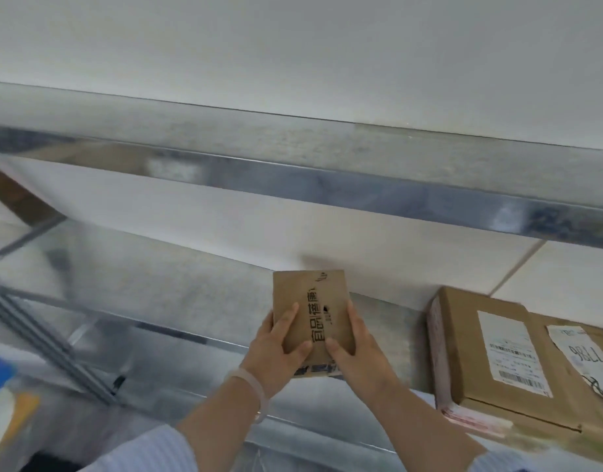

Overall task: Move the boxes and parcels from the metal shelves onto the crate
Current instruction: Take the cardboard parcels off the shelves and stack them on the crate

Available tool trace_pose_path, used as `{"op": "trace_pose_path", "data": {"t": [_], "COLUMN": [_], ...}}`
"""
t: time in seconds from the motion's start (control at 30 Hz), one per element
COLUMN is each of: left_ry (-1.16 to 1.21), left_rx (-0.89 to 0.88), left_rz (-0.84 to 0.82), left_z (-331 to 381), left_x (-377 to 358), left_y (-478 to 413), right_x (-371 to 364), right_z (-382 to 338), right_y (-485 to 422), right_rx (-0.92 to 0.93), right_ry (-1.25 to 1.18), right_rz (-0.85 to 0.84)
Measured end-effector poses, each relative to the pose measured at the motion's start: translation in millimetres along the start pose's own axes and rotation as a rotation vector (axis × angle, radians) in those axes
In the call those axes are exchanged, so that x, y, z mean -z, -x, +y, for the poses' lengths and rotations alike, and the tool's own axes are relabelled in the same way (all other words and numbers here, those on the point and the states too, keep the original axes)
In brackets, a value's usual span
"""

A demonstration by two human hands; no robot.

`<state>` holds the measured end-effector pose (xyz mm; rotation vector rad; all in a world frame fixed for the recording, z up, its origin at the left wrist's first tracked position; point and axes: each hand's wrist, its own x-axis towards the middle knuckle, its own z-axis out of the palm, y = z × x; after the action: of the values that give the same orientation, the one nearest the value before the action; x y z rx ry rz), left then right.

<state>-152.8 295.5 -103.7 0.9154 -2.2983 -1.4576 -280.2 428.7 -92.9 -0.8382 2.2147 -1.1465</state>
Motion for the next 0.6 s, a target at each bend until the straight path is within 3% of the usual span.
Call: {"op": "trace_pose_path", "data": {"t": [0.23, 0.6], "left_ry": [-0.066, -0.02], "left_rx": [0.094, 0.191], "left_rz": [0.326, 0.684], "left_z": [-28, -70], "left_x": [56, 176], "left_y": [81, 165], "right_x": [-74, -189], "right_z": [-39, -147], "right_y": [26, 41], "right_rx": [0.192, 0.448], "right_ry": [-0.032, -0.001], "right_rz": [-0.223, -0.439]}}
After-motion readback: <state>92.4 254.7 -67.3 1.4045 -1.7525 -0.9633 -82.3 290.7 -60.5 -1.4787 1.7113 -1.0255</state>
